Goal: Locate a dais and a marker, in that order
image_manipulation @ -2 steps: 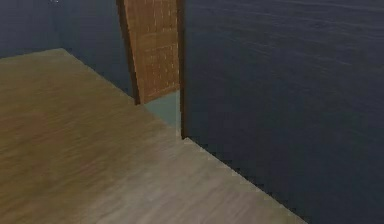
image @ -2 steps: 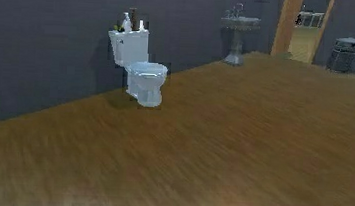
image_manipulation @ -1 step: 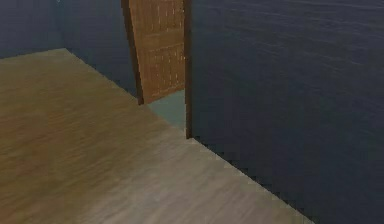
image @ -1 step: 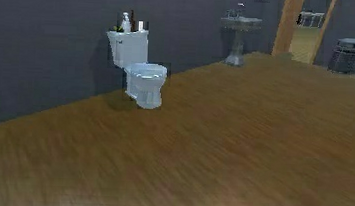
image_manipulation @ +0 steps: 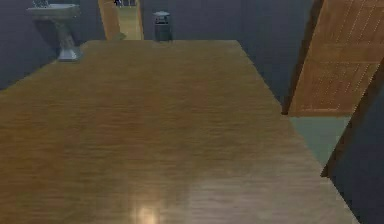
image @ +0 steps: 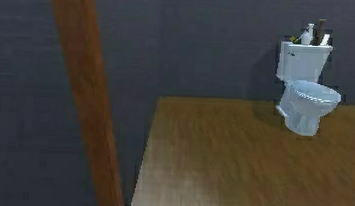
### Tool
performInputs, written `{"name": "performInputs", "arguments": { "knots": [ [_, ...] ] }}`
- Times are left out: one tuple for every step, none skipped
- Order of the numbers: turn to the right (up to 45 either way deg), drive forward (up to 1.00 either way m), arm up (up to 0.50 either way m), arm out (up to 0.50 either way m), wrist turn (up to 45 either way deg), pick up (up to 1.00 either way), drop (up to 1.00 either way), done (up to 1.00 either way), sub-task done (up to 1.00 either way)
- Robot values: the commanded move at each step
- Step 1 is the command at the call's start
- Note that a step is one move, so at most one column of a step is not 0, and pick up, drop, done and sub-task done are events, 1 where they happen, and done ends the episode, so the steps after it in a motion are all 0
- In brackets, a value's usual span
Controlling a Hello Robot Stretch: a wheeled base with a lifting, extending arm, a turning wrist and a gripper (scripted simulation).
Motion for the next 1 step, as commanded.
{"name": "performInputs", "arguments": {
  "knots": [
    [-45.0,0.00,0.00,0.00,0.0,0.00,0.00,0.00,0.00]
  ]
}}
